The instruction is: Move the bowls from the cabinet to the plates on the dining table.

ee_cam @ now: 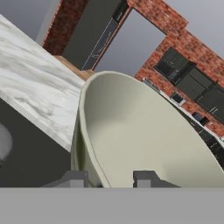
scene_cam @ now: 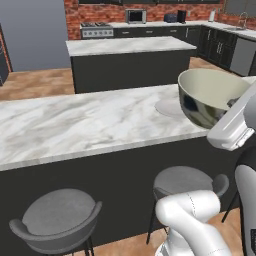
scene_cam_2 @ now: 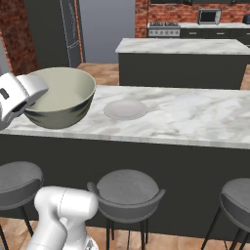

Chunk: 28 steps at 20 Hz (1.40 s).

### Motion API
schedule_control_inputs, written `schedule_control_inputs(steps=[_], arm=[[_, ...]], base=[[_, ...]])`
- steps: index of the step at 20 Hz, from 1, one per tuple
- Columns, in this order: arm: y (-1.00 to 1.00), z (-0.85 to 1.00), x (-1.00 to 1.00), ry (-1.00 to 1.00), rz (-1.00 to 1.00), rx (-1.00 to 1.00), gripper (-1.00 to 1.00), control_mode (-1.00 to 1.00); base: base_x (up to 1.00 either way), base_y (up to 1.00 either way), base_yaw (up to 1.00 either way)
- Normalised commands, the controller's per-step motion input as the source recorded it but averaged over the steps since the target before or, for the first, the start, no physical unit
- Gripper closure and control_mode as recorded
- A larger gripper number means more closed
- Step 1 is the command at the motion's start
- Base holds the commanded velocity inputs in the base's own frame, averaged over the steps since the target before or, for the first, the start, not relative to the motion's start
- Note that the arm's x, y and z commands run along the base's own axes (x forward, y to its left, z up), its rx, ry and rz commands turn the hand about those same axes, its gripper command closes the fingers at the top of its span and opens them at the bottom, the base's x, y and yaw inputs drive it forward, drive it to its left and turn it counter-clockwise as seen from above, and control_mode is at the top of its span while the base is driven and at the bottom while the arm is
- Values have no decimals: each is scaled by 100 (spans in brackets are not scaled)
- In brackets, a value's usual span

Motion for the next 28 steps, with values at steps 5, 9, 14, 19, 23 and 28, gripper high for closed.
schedule_control_inputs(steps=[5, 9, 14, 19, 23, 28], arm=[[0, 0, 0, 0, 0, 0, 100, 100], [0, 0, 0, 0, 0, 0, 100, 100], [-1, 0, 6, 0, 0, 0, 100, -100], [-25, 0, 69, 5, 1, 0, 100, -100], [-47, 0, 100, 9, 9, 0, 100, -100], [-23, 0, 82, 7, 5, 0, 100, -100]], base=[[0, 0, 0], [0, 0, 0], [0, 0, 0], [0, 0, 0], [0, 0, 0], [0, 0, 0]])
